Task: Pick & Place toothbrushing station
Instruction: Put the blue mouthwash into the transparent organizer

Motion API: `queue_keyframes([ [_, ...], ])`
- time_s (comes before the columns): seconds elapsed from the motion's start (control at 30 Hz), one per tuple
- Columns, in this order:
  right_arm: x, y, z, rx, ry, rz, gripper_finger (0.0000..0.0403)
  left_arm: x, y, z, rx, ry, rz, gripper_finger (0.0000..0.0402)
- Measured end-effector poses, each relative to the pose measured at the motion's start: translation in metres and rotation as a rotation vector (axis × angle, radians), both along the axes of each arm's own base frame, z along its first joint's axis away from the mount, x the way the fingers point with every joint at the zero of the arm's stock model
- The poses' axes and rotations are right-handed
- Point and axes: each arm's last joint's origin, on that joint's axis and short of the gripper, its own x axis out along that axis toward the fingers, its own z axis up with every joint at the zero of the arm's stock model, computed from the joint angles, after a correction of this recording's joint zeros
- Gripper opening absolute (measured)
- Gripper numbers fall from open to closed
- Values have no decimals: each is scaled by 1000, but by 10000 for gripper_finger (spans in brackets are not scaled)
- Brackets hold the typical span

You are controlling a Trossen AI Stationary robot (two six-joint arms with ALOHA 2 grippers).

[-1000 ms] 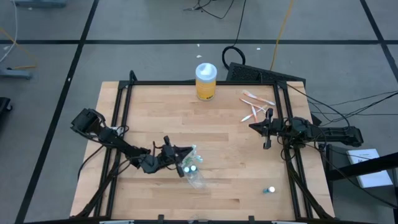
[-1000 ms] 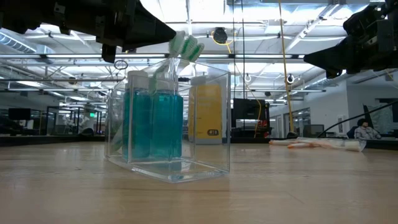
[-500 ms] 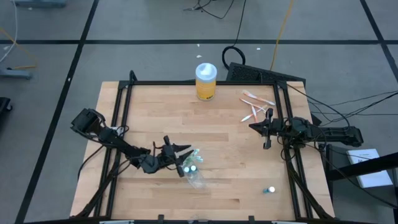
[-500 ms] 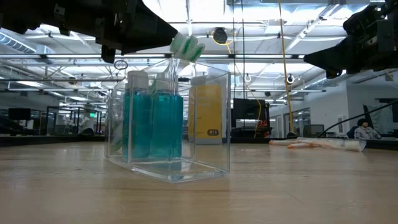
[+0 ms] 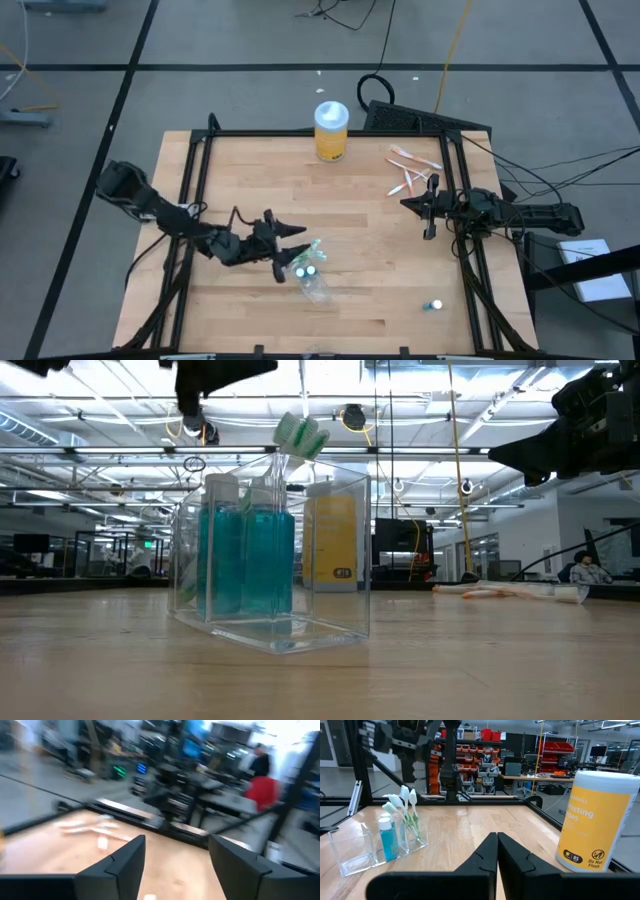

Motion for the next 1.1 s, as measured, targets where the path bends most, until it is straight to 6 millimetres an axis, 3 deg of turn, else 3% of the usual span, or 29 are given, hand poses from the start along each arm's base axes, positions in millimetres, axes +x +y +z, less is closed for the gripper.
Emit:
queue_keyframes([
  [0.17, 0, 0, 0, 0, 0, 0, 4, 2, 11, 30, 19, 115, -86, 232],
  [0.4, 0, 0, 0, 0, 0, 0, 4, 9, 23, 67, 198, 154, -90, 232],
  [1.0, 0, 0, 0, 1, -5, 0, 4, 11, 26, 70, 155, 145, -77, 232],
  [1.1, 0, 0, 0, 89, -18, 6, 4, 11, 27, 69, 155, 146, -71, 232],
])
